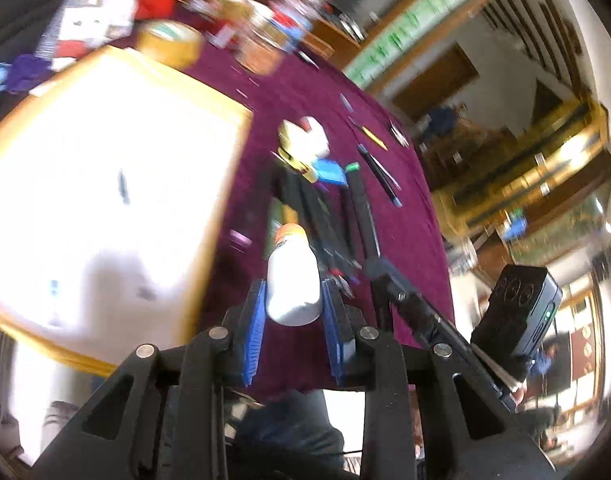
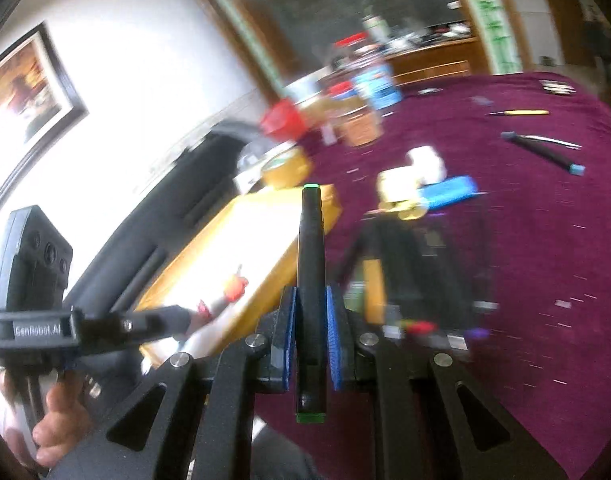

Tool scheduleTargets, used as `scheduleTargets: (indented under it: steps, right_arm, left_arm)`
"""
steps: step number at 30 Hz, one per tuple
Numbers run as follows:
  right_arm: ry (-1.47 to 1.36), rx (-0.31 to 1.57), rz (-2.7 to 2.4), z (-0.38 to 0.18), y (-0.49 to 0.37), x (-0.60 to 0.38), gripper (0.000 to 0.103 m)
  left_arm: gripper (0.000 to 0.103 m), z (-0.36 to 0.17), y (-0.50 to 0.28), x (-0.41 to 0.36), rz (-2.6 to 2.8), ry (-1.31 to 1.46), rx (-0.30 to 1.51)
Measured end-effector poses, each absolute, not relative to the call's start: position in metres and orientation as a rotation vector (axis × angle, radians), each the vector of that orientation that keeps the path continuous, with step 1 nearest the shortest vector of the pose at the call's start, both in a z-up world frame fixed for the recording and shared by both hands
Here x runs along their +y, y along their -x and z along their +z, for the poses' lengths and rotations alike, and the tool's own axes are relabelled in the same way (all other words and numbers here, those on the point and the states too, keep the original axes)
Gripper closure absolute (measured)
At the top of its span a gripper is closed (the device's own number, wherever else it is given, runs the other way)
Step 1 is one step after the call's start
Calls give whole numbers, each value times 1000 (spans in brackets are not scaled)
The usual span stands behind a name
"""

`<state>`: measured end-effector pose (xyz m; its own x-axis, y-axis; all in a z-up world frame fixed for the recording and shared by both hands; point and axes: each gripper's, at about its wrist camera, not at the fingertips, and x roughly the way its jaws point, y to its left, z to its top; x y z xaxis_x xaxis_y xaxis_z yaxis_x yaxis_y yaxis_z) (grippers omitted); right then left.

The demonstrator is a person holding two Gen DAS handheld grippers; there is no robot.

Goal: Organize rigid objects
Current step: 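Carry the bottle and marker to the tray and open both tools there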

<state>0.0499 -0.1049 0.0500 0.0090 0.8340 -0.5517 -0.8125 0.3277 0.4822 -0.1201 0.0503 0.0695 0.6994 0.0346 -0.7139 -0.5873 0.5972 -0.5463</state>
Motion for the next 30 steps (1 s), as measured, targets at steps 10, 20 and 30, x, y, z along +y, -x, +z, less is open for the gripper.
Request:
scheduleTargets:
  steps: [10, 20, 30]
  right_arm:
    - [141, 1007, 1400, 30, 5, 12, 90]
    - [354, 1047, 1268, 6, 23, 65, 90]
    - [485, 949, 1247, 4, 43, 73, 85]
  left_arm:
    - [79, 42, 186, 139, 659, 946, 694]
    - [79, 8, 182, 151, 703, 920, 784]
    - [76, 6, 182, 149, 770, 852, 846]
